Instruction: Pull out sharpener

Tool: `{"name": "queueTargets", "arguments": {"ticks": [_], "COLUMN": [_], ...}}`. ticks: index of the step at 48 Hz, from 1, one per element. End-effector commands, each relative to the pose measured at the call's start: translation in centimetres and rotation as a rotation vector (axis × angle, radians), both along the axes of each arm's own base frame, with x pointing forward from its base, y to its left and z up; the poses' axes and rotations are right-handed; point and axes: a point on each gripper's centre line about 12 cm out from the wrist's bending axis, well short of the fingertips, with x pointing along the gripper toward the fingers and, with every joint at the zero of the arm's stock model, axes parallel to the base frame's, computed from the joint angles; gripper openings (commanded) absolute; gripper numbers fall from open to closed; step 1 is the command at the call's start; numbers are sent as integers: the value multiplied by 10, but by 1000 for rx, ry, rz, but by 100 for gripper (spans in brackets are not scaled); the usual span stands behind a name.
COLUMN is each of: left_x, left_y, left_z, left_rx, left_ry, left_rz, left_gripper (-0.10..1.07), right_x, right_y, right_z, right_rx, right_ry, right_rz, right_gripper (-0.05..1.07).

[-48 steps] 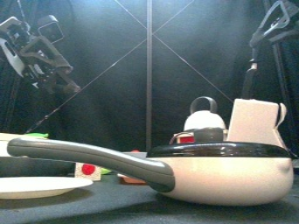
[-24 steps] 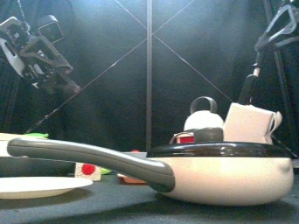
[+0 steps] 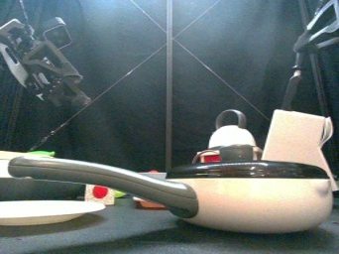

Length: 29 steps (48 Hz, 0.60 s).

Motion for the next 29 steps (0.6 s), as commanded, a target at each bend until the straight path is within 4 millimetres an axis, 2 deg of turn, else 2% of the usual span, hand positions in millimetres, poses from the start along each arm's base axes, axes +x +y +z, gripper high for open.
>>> {"name": "queueTargets", "arguments": {"ticks": [1,16,29], "left_x": [2,2,2], "left_y": [1,1,1], "left_z": [5,5,5], "left_rx": [0,0,0], "left_ry": [-18,-17,-18], "left_rz": [2,2,2], "left_gripper": [91,91,91], "right_x": [0,0,2], "right_y": [2,1,-5], "right_z": [6,12,42], "right_rx": [-1,-17,89], "right_ry": [-51,-77,-105], "right_rz": [0,-12,-48], "right_gripper": [46,46,46]}}
